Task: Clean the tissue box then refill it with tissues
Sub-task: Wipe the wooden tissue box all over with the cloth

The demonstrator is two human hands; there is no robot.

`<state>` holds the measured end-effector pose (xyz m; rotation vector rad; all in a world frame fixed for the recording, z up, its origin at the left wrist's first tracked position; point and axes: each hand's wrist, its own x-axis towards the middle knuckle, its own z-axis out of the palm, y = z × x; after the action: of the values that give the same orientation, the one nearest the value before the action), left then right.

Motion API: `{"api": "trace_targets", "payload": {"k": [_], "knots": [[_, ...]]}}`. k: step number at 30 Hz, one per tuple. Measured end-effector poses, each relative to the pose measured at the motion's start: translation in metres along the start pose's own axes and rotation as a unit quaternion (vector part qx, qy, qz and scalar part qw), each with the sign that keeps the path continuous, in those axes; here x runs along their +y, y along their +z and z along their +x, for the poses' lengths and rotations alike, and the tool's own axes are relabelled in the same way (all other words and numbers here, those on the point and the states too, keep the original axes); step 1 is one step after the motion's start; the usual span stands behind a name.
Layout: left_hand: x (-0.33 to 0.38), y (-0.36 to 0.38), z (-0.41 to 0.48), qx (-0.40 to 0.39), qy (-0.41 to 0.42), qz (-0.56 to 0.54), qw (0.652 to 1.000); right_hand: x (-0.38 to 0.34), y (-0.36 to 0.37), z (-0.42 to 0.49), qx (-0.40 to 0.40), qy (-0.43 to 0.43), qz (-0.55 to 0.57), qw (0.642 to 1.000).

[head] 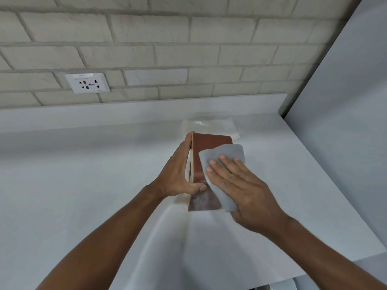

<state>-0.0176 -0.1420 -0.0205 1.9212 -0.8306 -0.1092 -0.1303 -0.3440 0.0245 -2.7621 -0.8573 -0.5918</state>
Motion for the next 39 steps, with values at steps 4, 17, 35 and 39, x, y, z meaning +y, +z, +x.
{"api": "trace_targets", "payload": {"k": [4, 17, 35, 39], "knots": [[-0.004, -0.002, 0.003, -0.001, 0.004, -0.005, 1.0, 0.0, 0.004, 0.007, -0.019, -0.047, -0.015, 0.999], [-0.002, -0.005, 0.006, 0.001, 0.017, 0.005, 1.0, -0.001, 0.006, 0.009, -0.03, -0.044, -0.016, 0.998], [-0.011, -0.001, 0.002, 0.006, -0.043, 0.002, 0.999, 0.01, -0.004, -0.005, 0.017, 0.056, 0.029, 0.998], [-0.01, -0.003, 0.007, -0.003, -0.03, 0.024, 0.999, -0.013, 0.009, 0.013, -0.012, 0.0, 0.009, 1.0]]}}
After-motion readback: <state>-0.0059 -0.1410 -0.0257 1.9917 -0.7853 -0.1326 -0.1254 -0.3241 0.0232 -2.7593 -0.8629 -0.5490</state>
